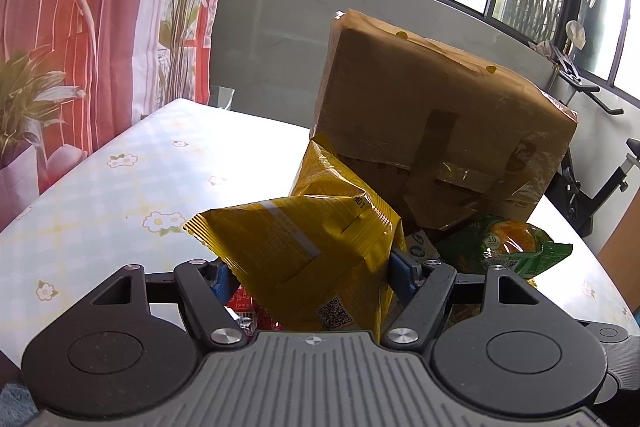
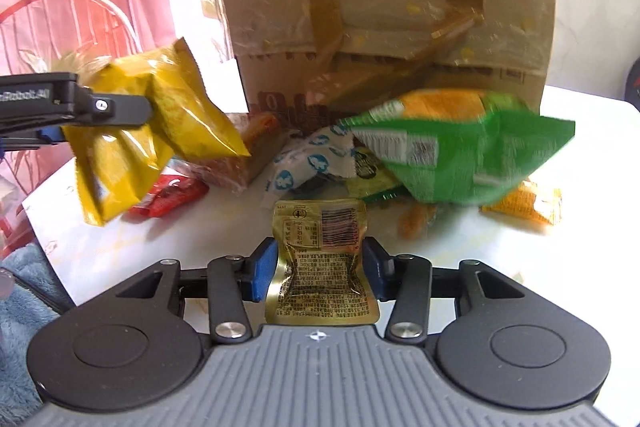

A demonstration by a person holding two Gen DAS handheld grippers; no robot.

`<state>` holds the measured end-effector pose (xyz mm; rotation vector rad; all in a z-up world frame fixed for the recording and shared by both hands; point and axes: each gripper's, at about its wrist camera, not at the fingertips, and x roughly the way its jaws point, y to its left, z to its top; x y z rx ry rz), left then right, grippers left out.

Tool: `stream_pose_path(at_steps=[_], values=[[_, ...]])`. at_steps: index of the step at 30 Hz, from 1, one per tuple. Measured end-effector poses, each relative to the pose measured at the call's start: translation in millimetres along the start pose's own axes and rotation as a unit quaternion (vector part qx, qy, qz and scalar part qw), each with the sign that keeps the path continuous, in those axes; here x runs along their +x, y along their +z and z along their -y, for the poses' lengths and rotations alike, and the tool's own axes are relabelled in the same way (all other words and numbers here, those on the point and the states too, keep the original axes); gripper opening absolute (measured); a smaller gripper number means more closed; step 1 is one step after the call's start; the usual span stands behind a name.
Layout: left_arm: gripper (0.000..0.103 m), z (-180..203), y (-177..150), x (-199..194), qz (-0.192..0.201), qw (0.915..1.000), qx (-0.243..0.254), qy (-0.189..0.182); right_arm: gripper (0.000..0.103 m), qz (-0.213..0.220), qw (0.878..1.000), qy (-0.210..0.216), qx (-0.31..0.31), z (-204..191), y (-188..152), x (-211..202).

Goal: Organize snacks
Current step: 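Grasp the gold pouch with the right tool while the left tool lifts the yellow bag, then carry the yellow bag and gold pouch over the box and open both tools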

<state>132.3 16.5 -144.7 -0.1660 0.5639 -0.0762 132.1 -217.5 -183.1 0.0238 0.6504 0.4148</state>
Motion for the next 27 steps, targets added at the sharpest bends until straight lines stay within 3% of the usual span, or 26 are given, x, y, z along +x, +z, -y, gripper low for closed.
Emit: stream_pose_path(at_steps=[5, 20, 27], values=[[0.075, -2, 0, -1, 0.003, 1.0, -0.002, 0.0, 0.048, 0.021, 1.0, 0.0, -0.004, -2, 1, -4], [0.075, 4, 13, -17, 0.06, 0.998, 0.019, -0.005, 0.048, 0.156, 0.988, 0.0, -0.016, 3, 32, -53], [0.075, 15, 52, -22, 0.118, 0.9913, 0.06, -0.001, 0.048, 0.205, 0.978, -0.005, -0.026, 15, 72, -70]])
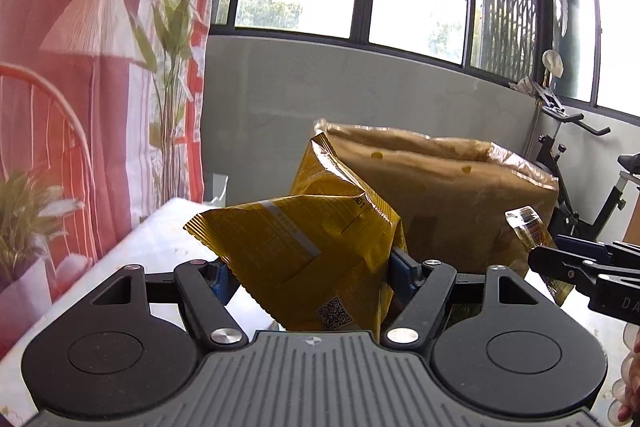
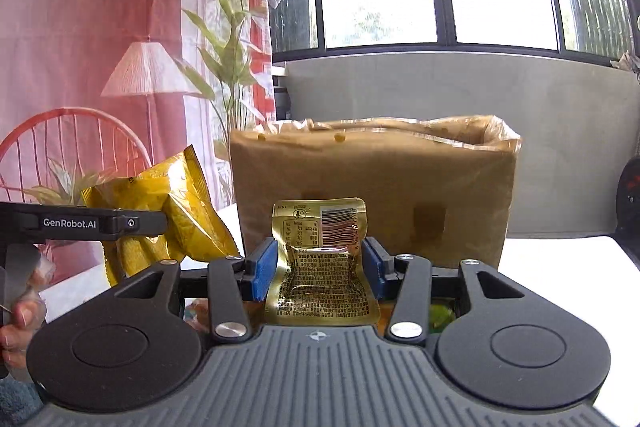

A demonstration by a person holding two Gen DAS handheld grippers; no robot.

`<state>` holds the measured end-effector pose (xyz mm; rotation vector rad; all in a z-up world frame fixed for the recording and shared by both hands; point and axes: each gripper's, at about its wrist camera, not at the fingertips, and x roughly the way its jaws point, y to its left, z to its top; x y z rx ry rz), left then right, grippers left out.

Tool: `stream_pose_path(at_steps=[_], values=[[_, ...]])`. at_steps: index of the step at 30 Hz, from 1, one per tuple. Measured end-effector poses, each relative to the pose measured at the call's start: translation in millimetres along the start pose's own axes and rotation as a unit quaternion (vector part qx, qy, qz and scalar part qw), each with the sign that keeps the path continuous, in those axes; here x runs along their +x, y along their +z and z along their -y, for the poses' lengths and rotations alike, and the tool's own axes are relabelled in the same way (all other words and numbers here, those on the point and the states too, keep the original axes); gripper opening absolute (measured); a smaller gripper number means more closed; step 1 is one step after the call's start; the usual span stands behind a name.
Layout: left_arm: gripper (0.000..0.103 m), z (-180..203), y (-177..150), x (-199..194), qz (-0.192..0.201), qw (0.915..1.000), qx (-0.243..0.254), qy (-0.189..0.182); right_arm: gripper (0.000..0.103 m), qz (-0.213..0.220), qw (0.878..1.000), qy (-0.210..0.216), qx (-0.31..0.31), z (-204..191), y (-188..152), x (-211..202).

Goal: Organize snacks
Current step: 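Carry the yellow bag and gold pouch over the box and open both tools, then move both open tools back down to the snack pile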

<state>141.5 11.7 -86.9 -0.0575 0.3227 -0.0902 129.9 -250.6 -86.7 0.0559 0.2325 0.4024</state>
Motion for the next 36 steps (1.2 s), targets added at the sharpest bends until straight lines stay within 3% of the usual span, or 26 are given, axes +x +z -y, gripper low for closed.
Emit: stream_pose_path(at_steps=[7, 11, 14, 23, 28, 32, 36], values=[[0.075, 33, 74, 29, 0.056, 0.9978, 0.033, -0.014, 0.048, 0.051, 0.998, -0.035, -0.024, 36, 70, 38], [0.075, 53, 104, 55, 0.069, 0.9966, 0.022, -0.039, 0.048, 0.038, 0.997, -0.061, -0.006, 60, 94, 77], [0.075, 68, 118, 84, 0.047, 0.9973, 0.022, -0.053, 0.048, 0.016, 0.997, -0.073, 0.018, 75, 99, 99], [0.075, 91, 117, 161, -0.017, 0.9942, 0.105, 0.017, 0.049, -0.034, 0.994, -0.102, 0.034, 96, 84, 126], [0.083, 78, 113, 175, -0.056, 0.9949, 0.084, -0.003, 0.059, -0.041, 0.992, -0.109, 0.048, 104, 80, 123], [0.09, 57, 115, 162, -0.044, 0.9979, 0.047, -0.01, 0.063, -0.031, 0.993, -0.101, 0.051, 102, 77, 109], [0.09, 44, 119, 145, -0.035, 0.9989, 0.024, -0.019, 0.063, -0.025, 0.993, -0.097, 0.066, 99, 76, 96]])
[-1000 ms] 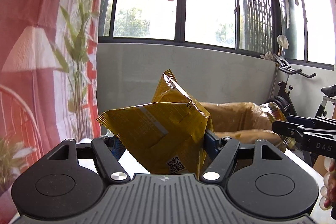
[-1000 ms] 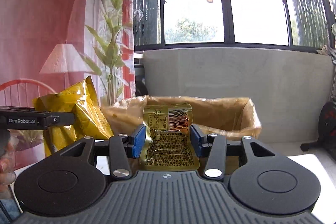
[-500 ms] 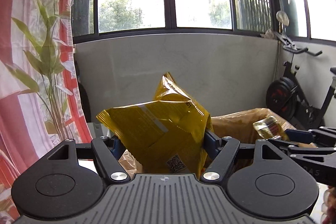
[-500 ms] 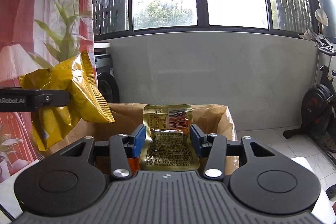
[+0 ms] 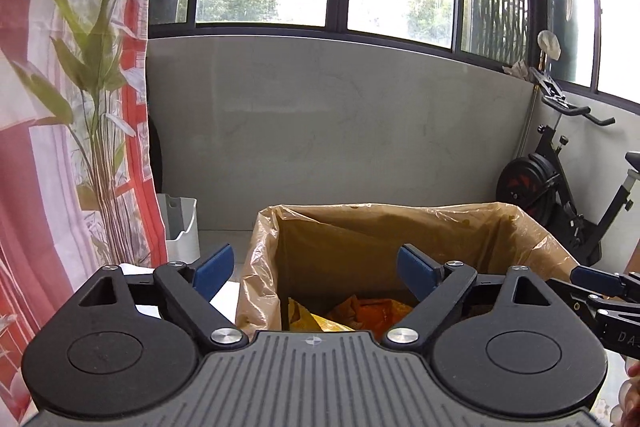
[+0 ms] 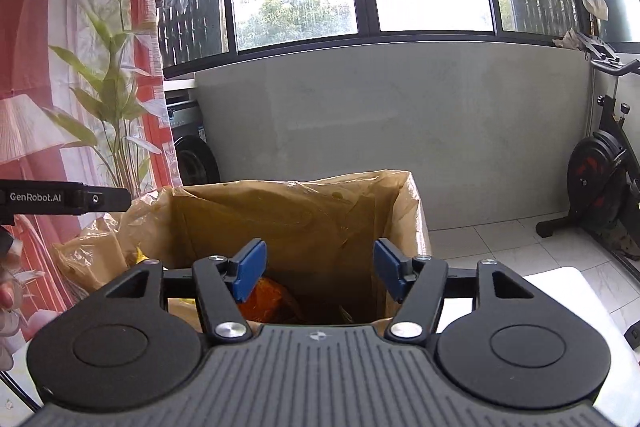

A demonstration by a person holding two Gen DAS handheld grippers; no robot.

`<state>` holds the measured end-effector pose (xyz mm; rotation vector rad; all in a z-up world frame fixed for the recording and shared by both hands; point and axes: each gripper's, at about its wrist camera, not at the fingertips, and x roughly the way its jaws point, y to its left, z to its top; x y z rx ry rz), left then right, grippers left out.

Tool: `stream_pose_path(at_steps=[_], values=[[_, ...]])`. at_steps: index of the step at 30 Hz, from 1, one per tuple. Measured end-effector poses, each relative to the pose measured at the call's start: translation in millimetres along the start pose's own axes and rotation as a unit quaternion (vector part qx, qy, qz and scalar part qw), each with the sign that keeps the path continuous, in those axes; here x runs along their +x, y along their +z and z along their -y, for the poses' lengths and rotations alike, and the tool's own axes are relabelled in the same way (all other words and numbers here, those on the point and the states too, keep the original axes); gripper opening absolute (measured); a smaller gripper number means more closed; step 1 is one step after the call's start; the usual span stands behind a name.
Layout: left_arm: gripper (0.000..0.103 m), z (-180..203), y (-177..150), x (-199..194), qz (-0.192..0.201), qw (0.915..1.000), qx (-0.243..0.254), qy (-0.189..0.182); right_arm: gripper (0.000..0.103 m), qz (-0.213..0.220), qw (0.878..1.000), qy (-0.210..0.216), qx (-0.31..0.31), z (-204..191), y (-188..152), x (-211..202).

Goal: Organize snacks
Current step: 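Move both open tools back down to the snack pile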

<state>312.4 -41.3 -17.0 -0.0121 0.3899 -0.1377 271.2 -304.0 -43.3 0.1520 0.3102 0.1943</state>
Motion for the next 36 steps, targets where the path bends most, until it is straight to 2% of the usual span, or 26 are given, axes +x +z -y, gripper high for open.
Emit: stream_pose_path(at_steps=[5, 10, 14, 17, 25, 31, 36], values=[[0.09, -12, -8, -31, 0.012, 0.9998, 0.005, -0.012, 0.063, 0.022, 1.0, 0.006, 0.008, -5, -5, -26], [0.09, -31, -30, -61, 0.013, 0.9994, 0.011, -0.031, 0.063, 0.056, 0.998, 0.004, -0.003, -14, -21, -57], [0.09, -45, -51, -74, 0.005, 0.9995, 0.018, -0.024, 0.065, 0.074, 0.997, -0.004, -0.026, -22, -40, -76], [0.09, -56, -64, -75, -0.01, 0.9997, 0.011, -0.018, 0.068, 0.073, 0.997, -0.008, -0.029, -26, -55, -81], [0.09, -69, -89, -71, -0.041, 0.9987, -0.028, -0.014, 0.08, 0.015, 1.0, -0.013, -0.021, -31, -89, -57], [0.09, -63, -98, -68, -0.049, 0.9982, -0.028, -0.021, 0.081, -0.057, 0.998, -0.027, -0.017, -29, -113, -27], [0.09, -60, -105, -63, -0.06, 0.9977, -0.024, -0.02, 0.081, -0.103, 0.994, -0.024, 0.005, -26, -118, -7]])
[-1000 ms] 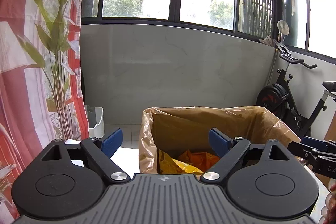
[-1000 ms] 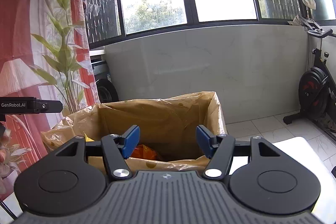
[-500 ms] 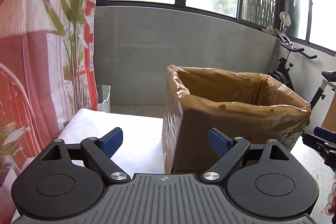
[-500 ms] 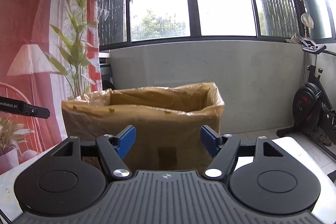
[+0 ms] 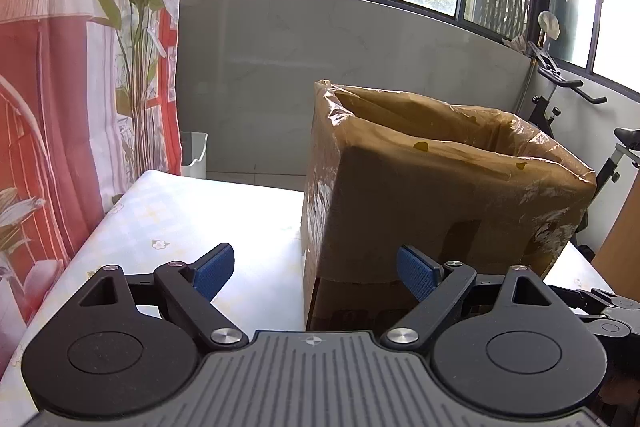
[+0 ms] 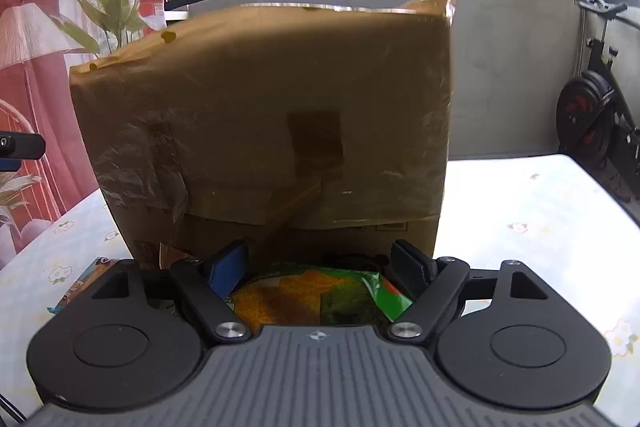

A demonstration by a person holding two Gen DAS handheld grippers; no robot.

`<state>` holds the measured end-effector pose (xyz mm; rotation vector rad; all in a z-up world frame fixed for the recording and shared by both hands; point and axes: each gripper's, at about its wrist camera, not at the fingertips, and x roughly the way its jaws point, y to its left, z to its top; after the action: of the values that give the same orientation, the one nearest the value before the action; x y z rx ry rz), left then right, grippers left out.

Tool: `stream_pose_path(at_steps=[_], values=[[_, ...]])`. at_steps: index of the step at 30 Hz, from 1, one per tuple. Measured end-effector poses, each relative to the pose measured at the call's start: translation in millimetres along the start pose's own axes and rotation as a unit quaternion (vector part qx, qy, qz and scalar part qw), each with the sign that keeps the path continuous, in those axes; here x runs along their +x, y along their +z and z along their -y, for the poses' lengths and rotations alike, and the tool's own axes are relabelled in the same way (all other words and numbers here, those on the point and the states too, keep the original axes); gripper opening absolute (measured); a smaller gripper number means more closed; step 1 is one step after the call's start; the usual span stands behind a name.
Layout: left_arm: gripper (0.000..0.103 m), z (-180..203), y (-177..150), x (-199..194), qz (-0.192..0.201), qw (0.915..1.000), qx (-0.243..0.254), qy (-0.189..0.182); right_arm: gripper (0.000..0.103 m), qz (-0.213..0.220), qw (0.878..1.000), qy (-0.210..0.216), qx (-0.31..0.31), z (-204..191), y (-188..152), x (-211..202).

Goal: Organize snacks
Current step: 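Move both open tools back down to the snack pile, then grasp the green corn-snack bag with the right tool while the left tool grasps the bread packet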

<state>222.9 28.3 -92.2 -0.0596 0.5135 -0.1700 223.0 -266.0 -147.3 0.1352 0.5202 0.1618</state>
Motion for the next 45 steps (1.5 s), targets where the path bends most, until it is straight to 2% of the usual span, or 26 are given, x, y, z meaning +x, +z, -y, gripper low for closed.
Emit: stream_pose_path(at_steps=[2, 12, 18, 23, 26, 29, 36, 40, 45], values=[[0.09, 0, -3, 1, -0.004, 1.0, 0.0, 0.001, 0.088, -0.024, 1.0, -0.005, -0.003, 1, -1, 10], [0.09, -4, -22, 9, -0.025, 0.9996, -0.003, 0.012, 0.091, -0.049, 0.997, 0.035, 0.047, 13, -21, -13], [0.09, 0, -31, 12, -0.036, 0.9993, 0.002, 0.012, 0.09, -0.037, 0.998, 0.05, 0.022, 8, -34, -31], [0.09, 0, -39, 18, -0.05, 0.9987, 0.0, 0.008, 0.082, -0.024, 0.998, 0.059, 0.011, 2, -43, -42], [0.09, 1, -48, 22, -0.064, 0.9979, -0.001, 0.005, 0.08, -0.025, 0.996, 0.083, 0.0, -3, -52, -46], [0.09, 4, -55, 28, -0.08, 0.9968, 0.003, 0.006, 0.078, -0.018, 0.996, 0.081, -0.02, -9, -57, -51], [0.09, 19, -65, 44, -0.094, 0.9953, 0.017, 0.013, 0.077, 0.01, 0.998, 0.066, 0.009, 0, -55, -60], [0.09, 26, -69, 58, -0.104, 0.9941, 0.03, 0.008, 0.077, 0.006, 0.997, 0.076, 0.018, 4, -57, -58], [0.09, 31, -74, 76, -0.124, 0.991, 0.042, 0.029, 0.077, 0.007, 0.997, 0.077, 0.026, 6, -55, -55]])
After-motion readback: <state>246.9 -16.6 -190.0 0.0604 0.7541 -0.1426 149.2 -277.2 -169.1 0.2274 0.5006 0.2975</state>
